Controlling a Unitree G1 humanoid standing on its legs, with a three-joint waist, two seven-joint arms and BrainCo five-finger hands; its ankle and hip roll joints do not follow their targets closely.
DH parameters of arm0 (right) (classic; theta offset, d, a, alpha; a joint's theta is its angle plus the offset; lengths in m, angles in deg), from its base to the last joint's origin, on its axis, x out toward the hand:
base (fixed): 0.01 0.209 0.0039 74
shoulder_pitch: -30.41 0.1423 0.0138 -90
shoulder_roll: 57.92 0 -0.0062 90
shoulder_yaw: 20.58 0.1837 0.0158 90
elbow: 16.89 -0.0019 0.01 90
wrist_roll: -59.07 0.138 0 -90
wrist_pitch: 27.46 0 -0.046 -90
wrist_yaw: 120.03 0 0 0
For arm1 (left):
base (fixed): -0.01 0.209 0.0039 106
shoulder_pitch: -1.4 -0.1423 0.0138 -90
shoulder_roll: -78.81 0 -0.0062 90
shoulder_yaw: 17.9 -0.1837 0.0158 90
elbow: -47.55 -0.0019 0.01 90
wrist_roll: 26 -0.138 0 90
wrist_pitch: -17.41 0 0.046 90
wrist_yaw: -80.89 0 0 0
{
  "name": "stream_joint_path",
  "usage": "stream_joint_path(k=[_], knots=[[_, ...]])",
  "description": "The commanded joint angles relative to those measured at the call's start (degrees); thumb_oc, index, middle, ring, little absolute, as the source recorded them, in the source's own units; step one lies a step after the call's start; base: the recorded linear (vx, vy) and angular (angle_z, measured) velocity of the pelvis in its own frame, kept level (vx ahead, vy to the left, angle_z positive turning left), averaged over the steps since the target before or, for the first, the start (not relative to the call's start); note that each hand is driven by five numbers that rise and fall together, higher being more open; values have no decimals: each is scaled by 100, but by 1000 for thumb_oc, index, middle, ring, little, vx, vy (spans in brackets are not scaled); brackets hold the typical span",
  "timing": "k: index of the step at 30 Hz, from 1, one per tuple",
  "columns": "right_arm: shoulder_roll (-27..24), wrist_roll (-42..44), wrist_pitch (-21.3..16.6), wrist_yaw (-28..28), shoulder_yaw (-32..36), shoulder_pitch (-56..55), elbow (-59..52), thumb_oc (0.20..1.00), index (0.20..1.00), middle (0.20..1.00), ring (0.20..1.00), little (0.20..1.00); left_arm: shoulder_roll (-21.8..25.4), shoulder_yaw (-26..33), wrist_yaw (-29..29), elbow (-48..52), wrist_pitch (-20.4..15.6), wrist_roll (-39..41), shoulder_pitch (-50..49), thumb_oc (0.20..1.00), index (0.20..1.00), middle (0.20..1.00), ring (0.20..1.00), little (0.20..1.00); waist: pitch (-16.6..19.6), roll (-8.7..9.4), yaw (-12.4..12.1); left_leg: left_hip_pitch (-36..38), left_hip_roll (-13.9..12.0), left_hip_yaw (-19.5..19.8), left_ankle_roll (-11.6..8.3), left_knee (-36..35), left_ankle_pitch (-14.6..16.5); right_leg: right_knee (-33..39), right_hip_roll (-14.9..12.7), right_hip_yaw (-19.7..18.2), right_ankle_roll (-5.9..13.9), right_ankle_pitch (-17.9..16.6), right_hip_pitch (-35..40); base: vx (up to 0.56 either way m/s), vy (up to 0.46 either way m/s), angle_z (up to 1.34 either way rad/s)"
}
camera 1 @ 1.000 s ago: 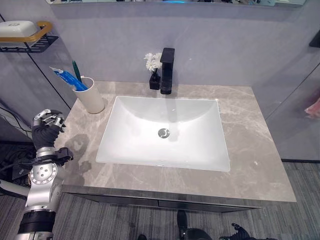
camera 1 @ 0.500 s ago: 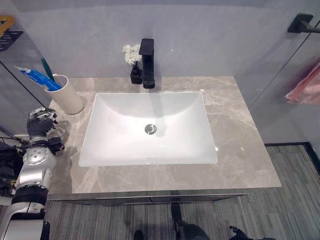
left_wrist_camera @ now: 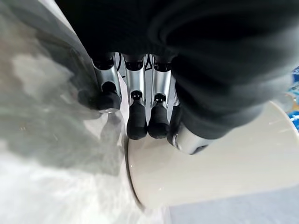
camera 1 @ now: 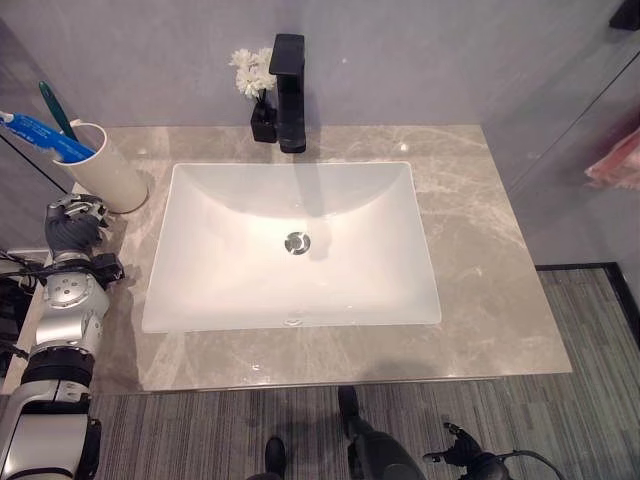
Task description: Put brush and paste in cup on sink, flatten towel.
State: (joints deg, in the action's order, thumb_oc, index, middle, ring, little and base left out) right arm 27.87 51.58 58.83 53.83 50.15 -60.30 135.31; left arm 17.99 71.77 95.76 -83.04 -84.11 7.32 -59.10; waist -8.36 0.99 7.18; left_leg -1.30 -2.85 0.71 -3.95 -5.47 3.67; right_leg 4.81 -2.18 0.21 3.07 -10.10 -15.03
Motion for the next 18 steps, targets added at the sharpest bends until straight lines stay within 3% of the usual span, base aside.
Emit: stream_joint_path(k=[1,18], knots=[[-81,201,-31,-71,-206,196,164,1000,1000,1000,1000,1000,318,-94,77,-431,-45,-5,387,200,200,200,200,200,-40,49,67,476,402,-255,331,47,305,-612,-104,-251,415,-210,-747,0,0,0],[-95,452,-128,-133,-312,222,41,1000,1000,1000,1000,1000,249,-651,295,-1014,-36,-204,1330,200,200,200,200,200,-99,25,227,306,352,-267,262,47,295,-573,-54,-279,394,-232,-969,2,0,0]])
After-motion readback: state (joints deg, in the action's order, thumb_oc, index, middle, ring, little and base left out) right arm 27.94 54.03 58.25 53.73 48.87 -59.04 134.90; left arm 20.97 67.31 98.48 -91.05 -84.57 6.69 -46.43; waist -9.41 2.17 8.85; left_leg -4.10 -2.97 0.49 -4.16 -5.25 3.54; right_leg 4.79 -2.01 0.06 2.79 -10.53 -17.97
